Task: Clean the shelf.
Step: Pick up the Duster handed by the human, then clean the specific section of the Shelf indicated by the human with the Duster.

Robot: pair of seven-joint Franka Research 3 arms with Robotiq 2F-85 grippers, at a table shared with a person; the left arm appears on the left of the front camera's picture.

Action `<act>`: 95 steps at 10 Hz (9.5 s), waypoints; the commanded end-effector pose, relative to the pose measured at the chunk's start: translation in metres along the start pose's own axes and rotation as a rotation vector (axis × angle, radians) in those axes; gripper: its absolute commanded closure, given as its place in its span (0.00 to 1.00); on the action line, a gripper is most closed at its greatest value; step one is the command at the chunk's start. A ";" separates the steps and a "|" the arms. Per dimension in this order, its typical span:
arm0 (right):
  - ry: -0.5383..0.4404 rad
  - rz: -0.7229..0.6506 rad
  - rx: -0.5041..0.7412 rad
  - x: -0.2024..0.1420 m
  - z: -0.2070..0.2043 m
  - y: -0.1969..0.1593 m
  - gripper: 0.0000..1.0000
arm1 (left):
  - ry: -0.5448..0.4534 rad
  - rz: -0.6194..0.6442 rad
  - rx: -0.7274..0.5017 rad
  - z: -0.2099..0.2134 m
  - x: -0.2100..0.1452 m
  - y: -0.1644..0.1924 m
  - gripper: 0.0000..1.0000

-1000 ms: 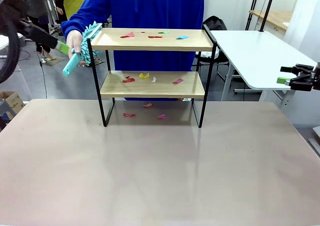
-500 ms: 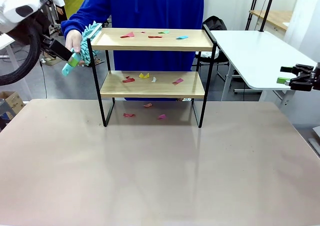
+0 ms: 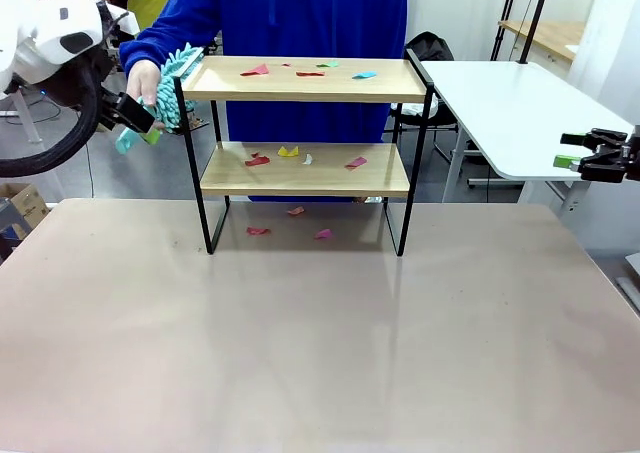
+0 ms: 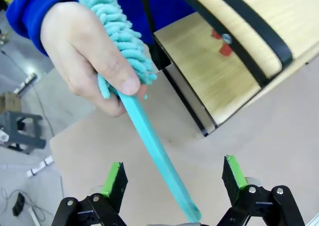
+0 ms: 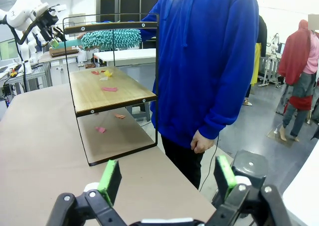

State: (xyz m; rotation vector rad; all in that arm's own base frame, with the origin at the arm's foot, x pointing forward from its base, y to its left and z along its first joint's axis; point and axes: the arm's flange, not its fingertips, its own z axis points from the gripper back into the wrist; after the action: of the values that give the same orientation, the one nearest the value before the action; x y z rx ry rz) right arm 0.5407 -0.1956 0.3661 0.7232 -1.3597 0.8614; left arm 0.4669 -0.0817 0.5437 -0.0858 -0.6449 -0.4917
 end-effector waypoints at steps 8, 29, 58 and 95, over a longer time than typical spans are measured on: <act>-0.004 0.004 0.001 0.003 -0.001 0.001 0.00 | 0.052 0.068 0.107 -0.001 0.007 -0.002 1.00; -0.004 0.004 0.001 0.003 -0.001 0.001 0.00 | 0.340 -0.441 0.222 0.138 -0.033 0.076 0.87; -0.004 0.004 0.001 0.003 -0.001 0.001 0.00 | 0.610 -1.146 -0.159 0.178 -0.111 0.004 0.87; -0.004 0.004 0.001 0.003 -0.001 0.001 0.00 | -0.099 0.577 -0.243 0.217 0.177 -0.321 0.87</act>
State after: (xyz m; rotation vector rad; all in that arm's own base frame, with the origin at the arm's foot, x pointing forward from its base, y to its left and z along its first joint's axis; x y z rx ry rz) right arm 0.5411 -0.1958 0.3662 0.7228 -1.3597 0.8619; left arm 0.3136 -0.3730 0.7961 -0.5189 -0.5943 -0.0485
